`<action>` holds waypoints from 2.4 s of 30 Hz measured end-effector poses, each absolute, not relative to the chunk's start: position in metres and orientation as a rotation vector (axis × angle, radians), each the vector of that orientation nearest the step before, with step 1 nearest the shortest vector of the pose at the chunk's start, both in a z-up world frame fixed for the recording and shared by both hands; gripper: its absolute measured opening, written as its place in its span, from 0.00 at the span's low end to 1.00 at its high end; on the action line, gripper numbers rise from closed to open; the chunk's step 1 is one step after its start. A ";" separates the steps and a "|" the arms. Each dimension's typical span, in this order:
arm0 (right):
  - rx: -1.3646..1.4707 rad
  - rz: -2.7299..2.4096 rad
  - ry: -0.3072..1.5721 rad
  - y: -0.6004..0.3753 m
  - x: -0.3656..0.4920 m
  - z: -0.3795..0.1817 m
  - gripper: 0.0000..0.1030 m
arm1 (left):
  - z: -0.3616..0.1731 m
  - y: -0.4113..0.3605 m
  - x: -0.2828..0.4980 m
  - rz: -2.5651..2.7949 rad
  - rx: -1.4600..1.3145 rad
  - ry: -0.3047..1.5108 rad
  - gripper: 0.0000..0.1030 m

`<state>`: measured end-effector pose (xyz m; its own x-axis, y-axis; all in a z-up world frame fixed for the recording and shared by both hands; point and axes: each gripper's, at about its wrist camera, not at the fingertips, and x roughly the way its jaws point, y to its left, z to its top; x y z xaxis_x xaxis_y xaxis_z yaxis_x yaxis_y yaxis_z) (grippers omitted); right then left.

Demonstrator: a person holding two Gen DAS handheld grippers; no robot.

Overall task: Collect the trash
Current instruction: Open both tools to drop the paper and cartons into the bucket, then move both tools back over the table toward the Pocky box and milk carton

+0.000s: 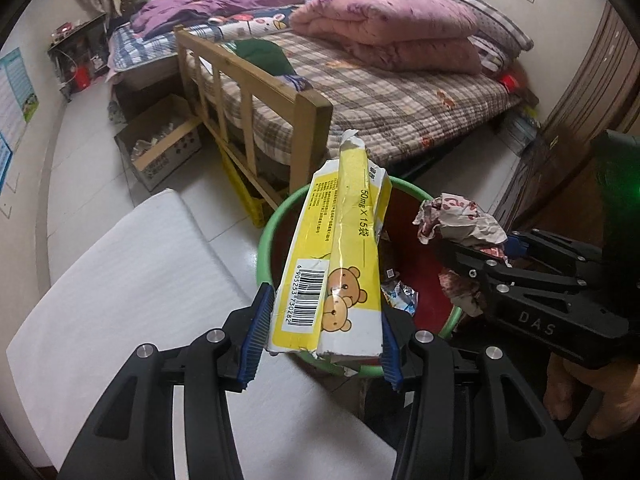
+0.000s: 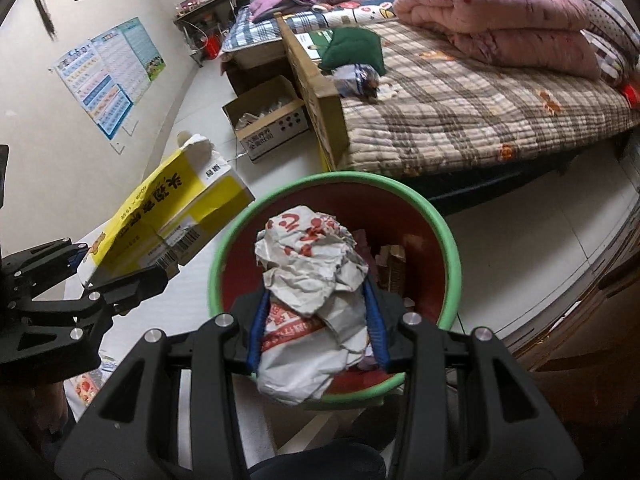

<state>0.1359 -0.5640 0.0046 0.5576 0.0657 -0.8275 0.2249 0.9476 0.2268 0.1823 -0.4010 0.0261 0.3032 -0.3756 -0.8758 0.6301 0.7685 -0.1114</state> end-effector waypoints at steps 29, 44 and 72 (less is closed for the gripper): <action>0.305 -0.082 1.014 -0.543 0.141 -0.003 0.85 | 0.025 -0.342 0.184 -0.584 0.242 1.065 0.91; 0.149 0.103 0.988 -0.409 0.134 0.040 0.90 | 0.055 -0.173 0.143 -0.386 0.101 1.023 0.92; -0.209 0.384 1.184 -0.227 0.098 -0.022 0.90 | -0.063 -0.043 0.063 -0.168 -0.204 1.286 0.92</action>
